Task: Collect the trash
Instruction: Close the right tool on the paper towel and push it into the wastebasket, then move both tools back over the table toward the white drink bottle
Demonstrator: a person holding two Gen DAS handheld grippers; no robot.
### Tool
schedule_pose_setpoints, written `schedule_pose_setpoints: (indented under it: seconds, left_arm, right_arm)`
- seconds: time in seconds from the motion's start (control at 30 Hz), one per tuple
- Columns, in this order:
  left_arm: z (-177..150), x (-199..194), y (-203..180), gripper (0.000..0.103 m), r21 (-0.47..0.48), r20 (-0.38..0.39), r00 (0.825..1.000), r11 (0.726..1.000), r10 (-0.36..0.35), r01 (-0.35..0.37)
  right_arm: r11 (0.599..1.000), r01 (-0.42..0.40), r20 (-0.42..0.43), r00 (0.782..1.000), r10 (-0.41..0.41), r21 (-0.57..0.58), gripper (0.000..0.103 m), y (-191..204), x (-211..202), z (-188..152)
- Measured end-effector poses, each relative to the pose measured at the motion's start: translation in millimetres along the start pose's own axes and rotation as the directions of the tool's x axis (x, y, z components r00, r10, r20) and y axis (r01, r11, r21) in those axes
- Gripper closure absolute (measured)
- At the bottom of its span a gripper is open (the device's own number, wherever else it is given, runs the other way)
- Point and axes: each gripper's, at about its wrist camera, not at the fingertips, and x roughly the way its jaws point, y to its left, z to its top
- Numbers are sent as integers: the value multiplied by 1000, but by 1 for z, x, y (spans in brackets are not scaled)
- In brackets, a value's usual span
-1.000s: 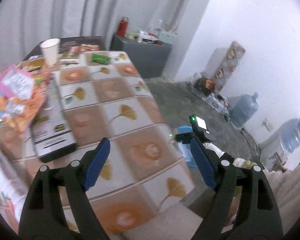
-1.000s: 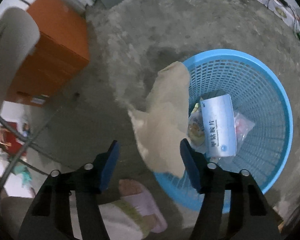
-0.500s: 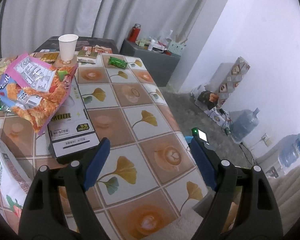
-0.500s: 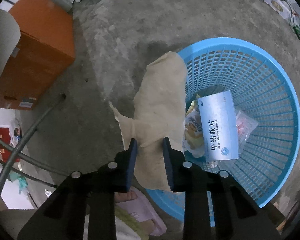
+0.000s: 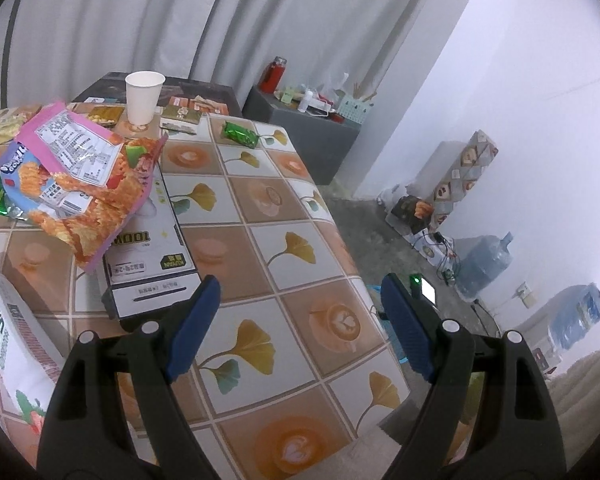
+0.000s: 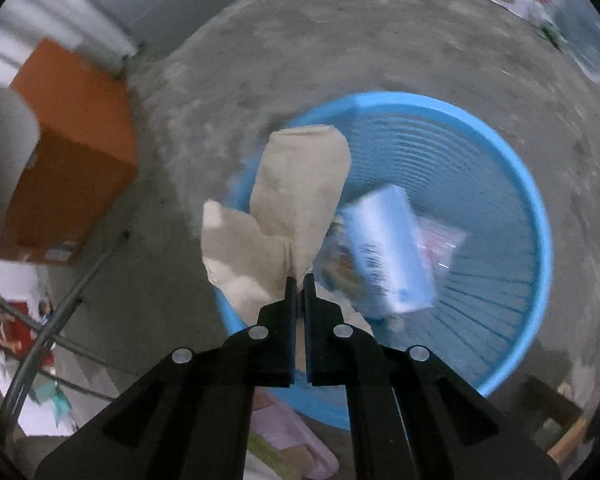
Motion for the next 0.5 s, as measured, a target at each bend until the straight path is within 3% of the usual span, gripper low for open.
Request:
schedule_pose_setpoints:
  seconds: [0.17, 0.23, 0.27, 0.3, 0.5]
  left_arm:
    - [0, -11, 1, 25, -19, 13, 1000, 1000, -6, 6]
    - [1, -19, 1, 25, -22, 30, 1000, 1000, 3, -3]
    - [2, -24, 2, 25, -24, 41, 999, 1000, 9, -8]
    - [2, -29, 2, 25, -27, 52, 999, 1000, 13, -12]
    - [2, -66, 11, 24, -48, 116, 992, 998, 51, -46]
  right_arm:
    - [997, 5, -80, 997, 1, 75, 96, -28, 14, -8]
    - [995, 12, -72, 997, -5, 100, 78, -31, 11, -9]
    - [993, 9, -48, 999, -4, 116, 63, -32, 6, -9]
    - [993, 2, -30, 1000, 2, 122, 60, -31, 1, -10]
    - [993, -74, 69, 995, 67, 93, 59, -17, -50, -14]
